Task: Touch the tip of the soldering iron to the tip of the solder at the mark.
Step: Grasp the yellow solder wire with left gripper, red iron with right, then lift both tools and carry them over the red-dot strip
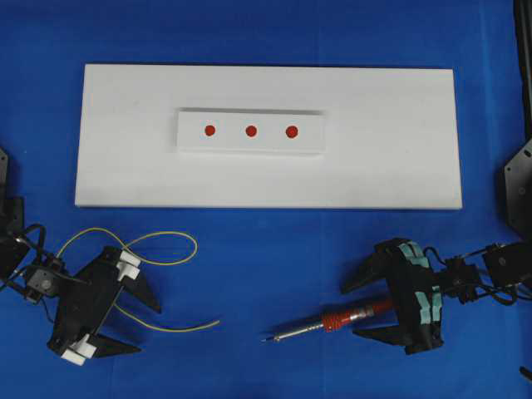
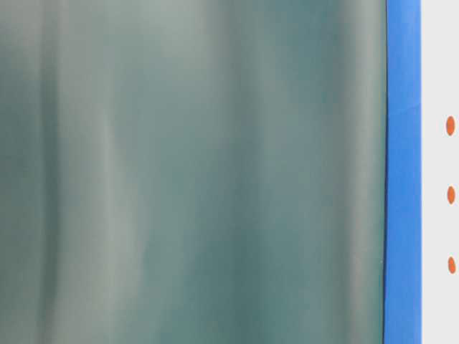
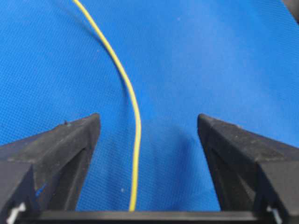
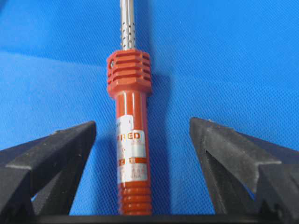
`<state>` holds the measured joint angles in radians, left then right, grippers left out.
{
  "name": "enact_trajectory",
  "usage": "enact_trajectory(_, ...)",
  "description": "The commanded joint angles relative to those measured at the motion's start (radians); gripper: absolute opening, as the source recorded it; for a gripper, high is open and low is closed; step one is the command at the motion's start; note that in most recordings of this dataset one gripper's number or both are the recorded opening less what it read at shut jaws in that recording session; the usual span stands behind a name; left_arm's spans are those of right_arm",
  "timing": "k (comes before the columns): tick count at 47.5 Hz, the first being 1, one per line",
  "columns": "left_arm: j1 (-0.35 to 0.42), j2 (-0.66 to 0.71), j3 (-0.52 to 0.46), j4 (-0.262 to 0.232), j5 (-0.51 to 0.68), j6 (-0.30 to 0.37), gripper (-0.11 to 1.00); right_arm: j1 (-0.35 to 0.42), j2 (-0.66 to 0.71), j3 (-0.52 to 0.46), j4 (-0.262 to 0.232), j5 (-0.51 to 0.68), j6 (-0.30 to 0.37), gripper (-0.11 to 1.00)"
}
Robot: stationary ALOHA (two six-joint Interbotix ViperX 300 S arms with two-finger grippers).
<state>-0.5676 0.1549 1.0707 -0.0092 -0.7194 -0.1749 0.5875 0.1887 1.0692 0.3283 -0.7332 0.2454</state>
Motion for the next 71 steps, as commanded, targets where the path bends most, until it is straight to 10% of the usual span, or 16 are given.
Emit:
enact_trajectory(1,0.008,-0.003,-0.026,-0.002,-0.009,-0.002,0.78,-0.002,0.011,-0.014,0.008,-0.017,0.005,0.87)
enact_trajectory(14,0.014,0.003,-0.054,-0.002,0.015,0.002,0.61,-0.002,0.043,-0.021,0.008,-0.028,-0.009,0.7)
enact_trajectory(24,0.023,0.005,-0.071,-0.002,0.075,0.002,0.07,-0.002,0.043,-0.025,0.003,-0.023,-0.048,0.19)
enact_trajectory(28,0.029,0.006,-0.075,-0.003,0.095,0.002,0.02,-0.002,0.043,-0.023,0.002,-0.023,-0.054,0.06)
enact_trajectory(51,0.048,-0.086,-0.092,-0.002,0.202,-0.021,0.02,-0.012,-0.057,-0.025,0.002,0.086,-0.06,0.06)
enact_trajectory(71,0.058,-0.37,-0.239,0.0,0.759,-0.058,0.02,-0.141,-0.373,-0.101,0.005,0.563,-0.13,0.06)
